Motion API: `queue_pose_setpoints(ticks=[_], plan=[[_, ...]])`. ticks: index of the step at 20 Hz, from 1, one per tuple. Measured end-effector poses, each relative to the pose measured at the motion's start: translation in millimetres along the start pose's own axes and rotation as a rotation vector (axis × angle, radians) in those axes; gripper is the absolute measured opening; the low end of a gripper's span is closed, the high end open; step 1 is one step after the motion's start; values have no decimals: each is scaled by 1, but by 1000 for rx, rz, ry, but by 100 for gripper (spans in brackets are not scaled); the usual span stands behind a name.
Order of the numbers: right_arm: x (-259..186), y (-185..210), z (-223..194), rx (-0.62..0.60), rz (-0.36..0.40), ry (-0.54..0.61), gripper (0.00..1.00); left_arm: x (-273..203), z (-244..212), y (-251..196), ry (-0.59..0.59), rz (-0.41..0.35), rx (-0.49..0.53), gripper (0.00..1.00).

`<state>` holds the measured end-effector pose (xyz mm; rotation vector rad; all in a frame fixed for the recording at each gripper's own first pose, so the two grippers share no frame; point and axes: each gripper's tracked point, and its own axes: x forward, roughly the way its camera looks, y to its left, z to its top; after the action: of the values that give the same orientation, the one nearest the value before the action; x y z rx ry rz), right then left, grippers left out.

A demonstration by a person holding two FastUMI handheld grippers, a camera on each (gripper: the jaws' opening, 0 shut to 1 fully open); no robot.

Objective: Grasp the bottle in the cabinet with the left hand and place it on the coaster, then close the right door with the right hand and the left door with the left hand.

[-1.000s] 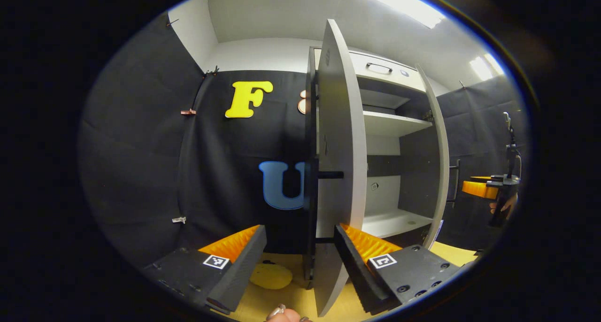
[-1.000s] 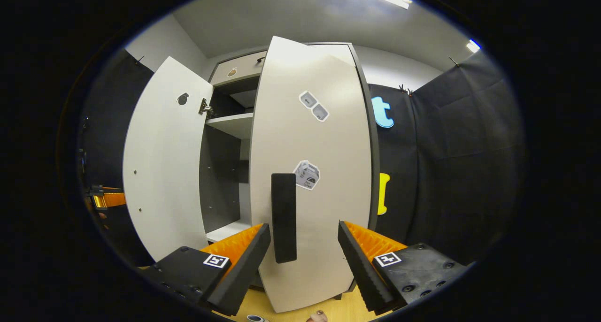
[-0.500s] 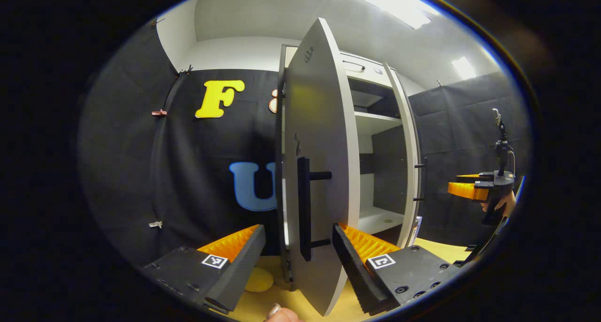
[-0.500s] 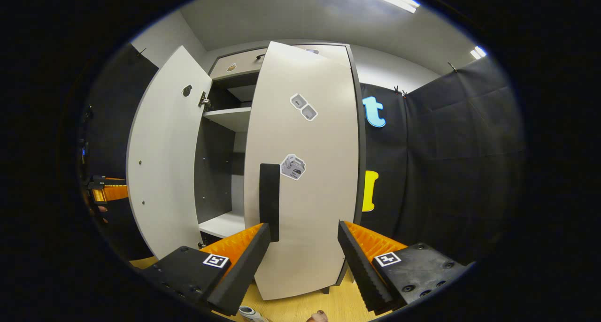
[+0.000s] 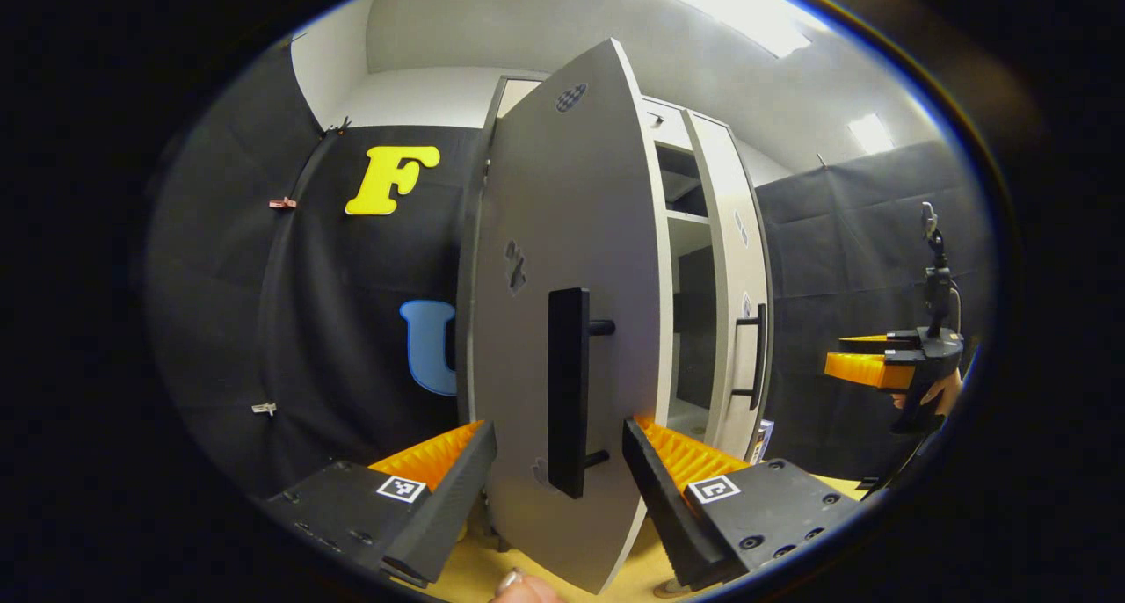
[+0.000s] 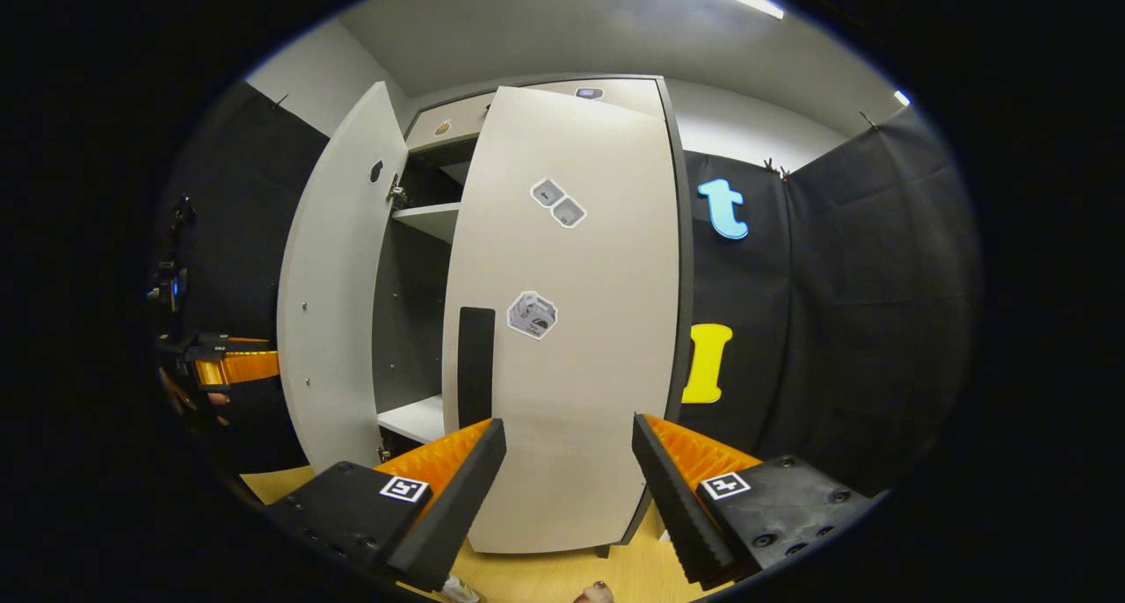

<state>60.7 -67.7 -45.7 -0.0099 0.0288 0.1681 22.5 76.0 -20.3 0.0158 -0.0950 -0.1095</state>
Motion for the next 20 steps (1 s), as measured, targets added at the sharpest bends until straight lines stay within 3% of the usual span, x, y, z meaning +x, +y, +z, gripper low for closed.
queue_pose_setpoints(ticks=[7, 15, 20], plan=[[9, -17, -6, 59, 52, 3, 96, 42, -11, -42, 11, 19, -9, 94], [25, -2, -15, 27, 121, 1, 96, 20, -10, -36, 26, 111, 1, 94], [34, 8, -17, 60, 123, 19, 97, -2, -6, -25, 29, 167, 4, 91]])
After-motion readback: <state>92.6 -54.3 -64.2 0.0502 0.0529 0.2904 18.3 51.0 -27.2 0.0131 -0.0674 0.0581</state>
